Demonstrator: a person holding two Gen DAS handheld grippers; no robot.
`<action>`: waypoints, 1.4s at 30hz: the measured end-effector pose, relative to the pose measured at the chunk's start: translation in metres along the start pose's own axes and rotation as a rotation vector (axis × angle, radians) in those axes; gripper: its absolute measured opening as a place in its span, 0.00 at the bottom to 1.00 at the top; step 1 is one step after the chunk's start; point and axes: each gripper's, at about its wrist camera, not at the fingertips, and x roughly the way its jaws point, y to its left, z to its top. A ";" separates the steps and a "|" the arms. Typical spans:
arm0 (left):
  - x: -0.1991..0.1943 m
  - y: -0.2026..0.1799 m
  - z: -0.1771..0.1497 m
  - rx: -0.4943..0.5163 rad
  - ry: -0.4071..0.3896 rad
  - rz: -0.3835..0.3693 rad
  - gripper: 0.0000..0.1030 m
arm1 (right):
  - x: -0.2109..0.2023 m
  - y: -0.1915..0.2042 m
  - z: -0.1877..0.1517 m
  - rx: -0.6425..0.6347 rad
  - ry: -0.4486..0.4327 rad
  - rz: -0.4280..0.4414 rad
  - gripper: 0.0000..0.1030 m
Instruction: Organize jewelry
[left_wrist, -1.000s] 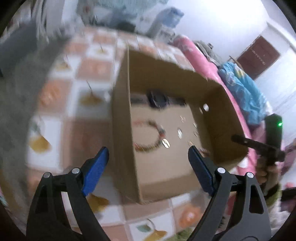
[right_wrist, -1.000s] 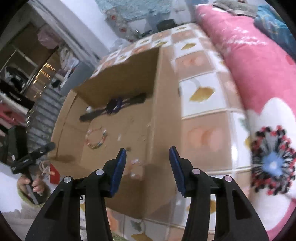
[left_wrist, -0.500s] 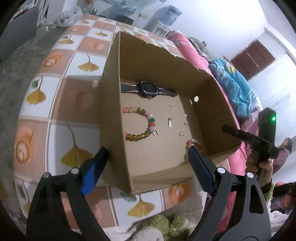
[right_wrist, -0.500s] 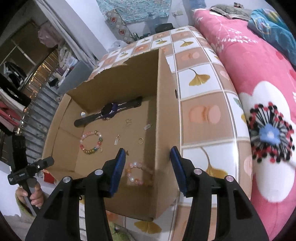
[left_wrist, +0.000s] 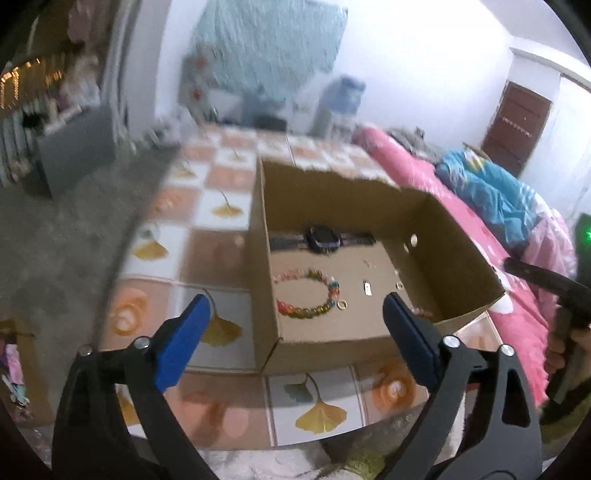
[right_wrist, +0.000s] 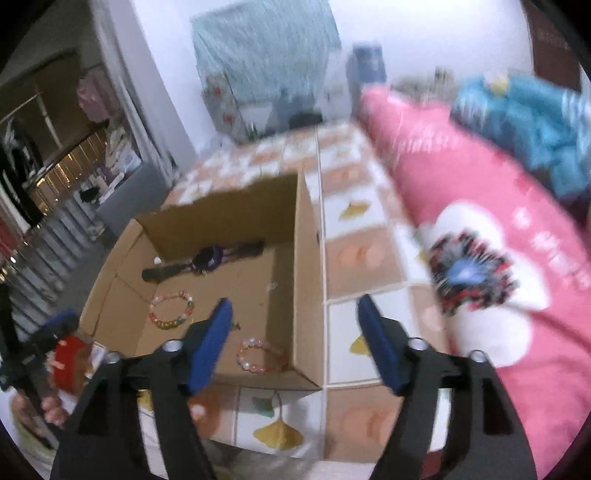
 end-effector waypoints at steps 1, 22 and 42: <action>-0.006 -0.003 0.000 0.003 -0.016 0.009 0.90 | -0.009 0.004 -0.002 -0.021 -0.030 -0.014 0.81; 0.012 -0.065 -0.027 0.079 0.169 0.177 0.92 | 0.006 0.075 -0.050 -0.166 0.141 -0.085 0.93; 0.041 -0.070 -0.024 0.029 0.281 0.247 0.92 | 0.043 0.069 -0.047 -0.087 0.248 -0.050 0.94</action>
